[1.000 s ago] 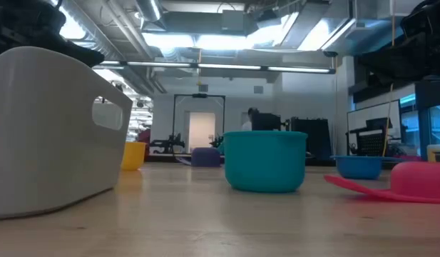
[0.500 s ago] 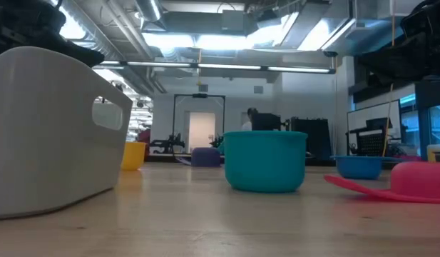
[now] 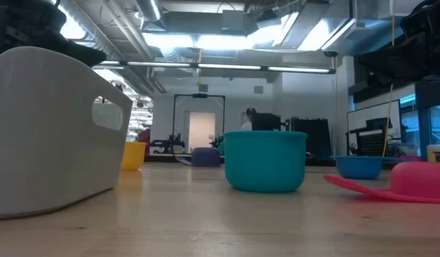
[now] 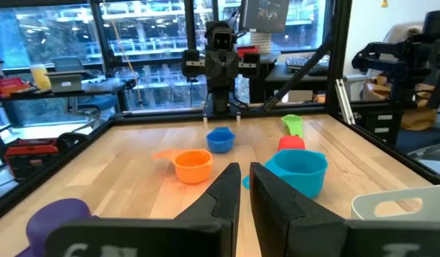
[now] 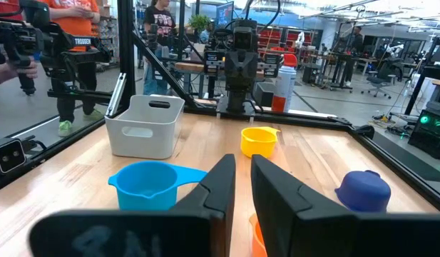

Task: Nest measuring cups in basket
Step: Put the light blue measuring cup into the gray bin

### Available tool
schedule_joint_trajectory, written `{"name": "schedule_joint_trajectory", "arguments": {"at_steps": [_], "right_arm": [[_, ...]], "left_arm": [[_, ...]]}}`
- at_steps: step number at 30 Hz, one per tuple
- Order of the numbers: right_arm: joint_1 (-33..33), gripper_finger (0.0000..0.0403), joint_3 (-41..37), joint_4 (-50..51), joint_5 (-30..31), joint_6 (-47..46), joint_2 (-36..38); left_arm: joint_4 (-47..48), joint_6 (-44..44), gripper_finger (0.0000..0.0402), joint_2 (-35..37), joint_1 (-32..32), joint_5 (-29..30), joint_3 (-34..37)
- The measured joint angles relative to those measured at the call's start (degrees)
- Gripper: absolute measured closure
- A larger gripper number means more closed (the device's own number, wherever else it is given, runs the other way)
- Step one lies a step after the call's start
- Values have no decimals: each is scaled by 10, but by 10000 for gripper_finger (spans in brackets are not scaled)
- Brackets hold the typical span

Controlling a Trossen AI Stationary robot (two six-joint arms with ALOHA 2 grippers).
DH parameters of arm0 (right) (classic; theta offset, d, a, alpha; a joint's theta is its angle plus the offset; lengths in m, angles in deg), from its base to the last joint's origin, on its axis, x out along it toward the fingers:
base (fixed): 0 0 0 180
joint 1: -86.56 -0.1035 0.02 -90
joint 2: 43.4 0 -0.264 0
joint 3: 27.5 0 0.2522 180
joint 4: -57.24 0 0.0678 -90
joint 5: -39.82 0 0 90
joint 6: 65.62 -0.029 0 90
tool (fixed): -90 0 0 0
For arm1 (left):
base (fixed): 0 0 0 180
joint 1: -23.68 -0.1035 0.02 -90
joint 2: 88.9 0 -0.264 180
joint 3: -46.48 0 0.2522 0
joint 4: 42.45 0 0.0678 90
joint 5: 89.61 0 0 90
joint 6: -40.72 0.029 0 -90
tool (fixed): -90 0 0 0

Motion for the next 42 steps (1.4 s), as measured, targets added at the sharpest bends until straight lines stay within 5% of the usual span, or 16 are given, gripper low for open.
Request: {"name": "schedule_joint_trajectory", "arguments": {"at_steps": [16, 42], "right_arm": [[0, 350, 0, 0, 0, 0, 0], [0, 350, 0, 0, 0, 0, 0]], "left_arm": [[-11, 0, 367, 0, 0, 3, 0], [-3, -9, 134, 0, 0, 0, 0]]}}
